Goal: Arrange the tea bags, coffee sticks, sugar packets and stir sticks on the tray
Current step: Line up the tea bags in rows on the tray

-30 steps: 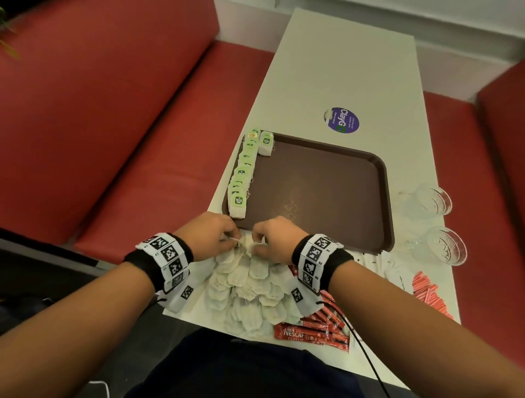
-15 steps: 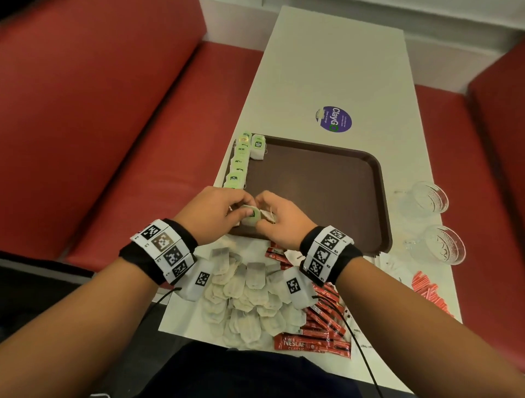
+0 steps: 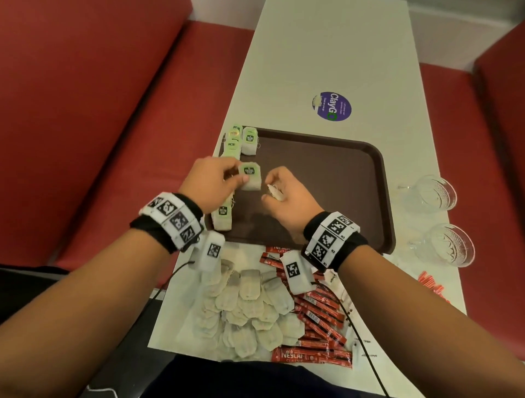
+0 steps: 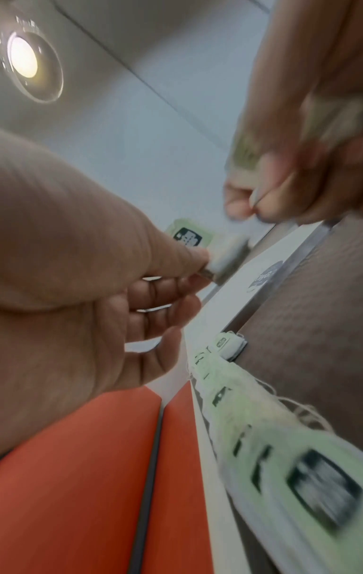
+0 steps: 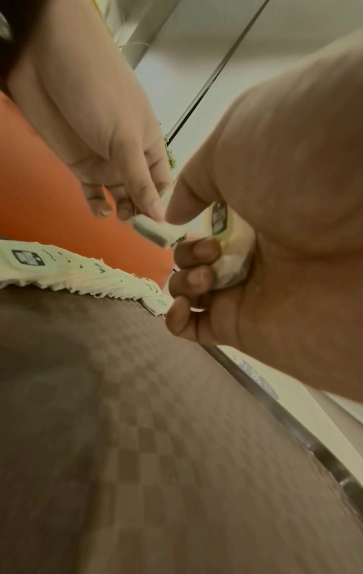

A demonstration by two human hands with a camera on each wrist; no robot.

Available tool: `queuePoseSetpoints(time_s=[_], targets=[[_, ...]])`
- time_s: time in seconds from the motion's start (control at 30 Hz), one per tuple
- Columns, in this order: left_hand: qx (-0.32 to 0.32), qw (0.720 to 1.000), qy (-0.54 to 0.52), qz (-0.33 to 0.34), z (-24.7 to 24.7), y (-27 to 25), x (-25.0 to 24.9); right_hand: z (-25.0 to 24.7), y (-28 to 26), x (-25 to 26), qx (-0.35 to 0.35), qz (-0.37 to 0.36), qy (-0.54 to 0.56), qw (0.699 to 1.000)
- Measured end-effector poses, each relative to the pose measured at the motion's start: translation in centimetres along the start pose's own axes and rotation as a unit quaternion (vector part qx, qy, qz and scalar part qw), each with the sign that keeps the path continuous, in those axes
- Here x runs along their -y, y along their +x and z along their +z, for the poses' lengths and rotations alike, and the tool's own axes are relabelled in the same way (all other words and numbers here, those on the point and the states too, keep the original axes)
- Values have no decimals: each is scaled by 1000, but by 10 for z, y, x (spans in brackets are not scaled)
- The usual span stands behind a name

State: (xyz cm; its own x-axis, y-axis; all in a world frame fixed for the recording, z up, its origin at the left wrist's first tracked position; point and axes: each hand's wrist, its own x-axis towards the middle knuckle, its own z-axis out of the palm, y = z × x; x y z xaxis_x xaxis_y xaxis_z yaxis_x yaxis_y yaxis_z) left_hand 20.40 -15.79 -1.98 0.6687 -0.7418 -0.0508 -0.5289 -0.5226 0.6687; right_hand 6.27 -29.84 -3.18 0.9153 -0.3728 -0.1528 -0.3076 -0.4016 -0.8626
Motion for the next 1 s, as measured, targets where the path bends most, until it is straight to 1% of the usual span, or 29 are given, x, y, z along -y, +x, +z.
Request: queuePoseSetpoints(time_s=[0.13, 0.23, 0.33, 0.47, 0.57, 0.7, 0.87, 1.0], targets=[[-46, 996, 0, -73, 1, 60, 10, -3, 1, -4, -9, 37, 46, 998], [-36, 990, 27, -137, 7, 100, 21, -8, 2, -8, 2, 48, 33, 998], [-20, 985, 60, -162, 15, 126, 25, -15, 6, -14, 7, 43, -11, 999], [-3, 980, 105, -168, 24, 145, 26, -21, 9, -17, 5, 40, -21, 999], [12, 976, 142, -167, 30, 152, 24, -24, 9, -20, 7, 42, -26, 999], [16, 970, 188, -154, 27, 156, 18, -25, 8, -22, 8, 42, -22, 999], [25, 965, 231, -118, 34, 161, 7, -25, 11, -25, 6, 45, -31, 998], [75, 959, 261, -83, 41, 160, 0, -25, 11, -21, 18, 61, -21, 998]])
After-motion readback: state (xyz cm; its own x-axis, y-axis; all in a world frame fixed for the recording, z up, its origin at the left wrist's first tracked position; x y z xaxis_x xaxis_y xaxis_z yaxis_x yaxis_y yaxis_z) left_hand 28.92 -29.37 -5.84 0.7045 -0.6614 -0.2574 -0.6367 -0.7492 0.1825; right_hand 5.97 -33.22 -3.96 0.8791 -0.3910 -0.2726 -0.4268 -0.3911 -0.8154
